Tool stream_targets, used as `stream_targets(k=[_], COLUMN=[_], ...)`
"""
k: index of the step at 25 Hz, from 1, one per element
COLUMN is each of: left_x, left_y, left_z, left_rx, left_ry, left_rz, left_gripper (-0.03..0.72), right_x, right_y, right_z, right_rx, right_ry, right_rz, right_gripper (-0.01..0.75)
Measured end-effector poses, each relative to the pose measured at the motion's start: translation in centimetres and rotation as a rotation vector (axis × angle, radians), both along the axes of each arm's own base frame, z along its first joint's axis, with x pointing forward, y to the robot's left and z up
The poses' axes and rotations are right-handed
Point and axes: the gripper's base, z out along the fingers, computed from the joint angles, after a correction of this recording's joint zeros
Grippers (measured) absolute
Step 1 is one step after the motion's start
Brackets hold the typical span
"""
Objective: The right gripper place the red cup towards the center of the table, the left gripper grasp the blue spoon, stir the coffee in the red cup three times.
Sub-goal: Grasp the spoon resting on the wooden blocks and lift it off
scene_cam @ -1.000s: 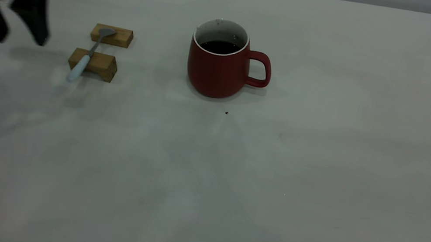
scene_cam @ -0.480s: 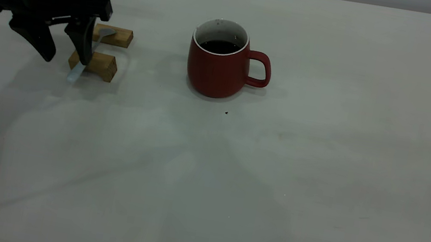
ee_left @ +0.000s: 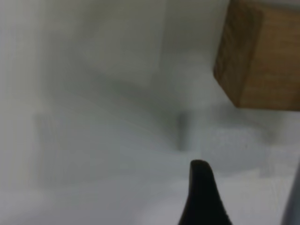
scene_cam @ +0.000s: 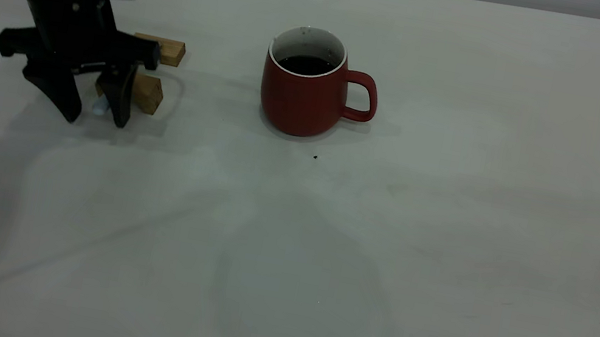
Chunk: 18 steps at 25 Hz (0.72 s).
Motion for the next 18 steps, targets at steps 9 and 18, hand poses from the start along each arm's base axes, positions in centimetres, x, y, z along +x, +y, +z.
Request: stream_targets(k=[9, 18], left_x=[0.21, 0.52], left_y=[-0.06, -0.12], left_z=[-0.46, -0.19], left_rx=[-0.004, -0.005], left_ry=[-0.009, -0.006], left_rz=[0.006, 0.016], left_gripper=[0.469, 0.132], right_x=[0.00, 0.00], right_y=[0.00, 0.00], right_z=[0.00, 0.00], right_rx=[0.000, 0.000], right_ry=[0.000, 0.000], right_rz=[0.000, 0.000], right_gripper=[0.579, 0.579])
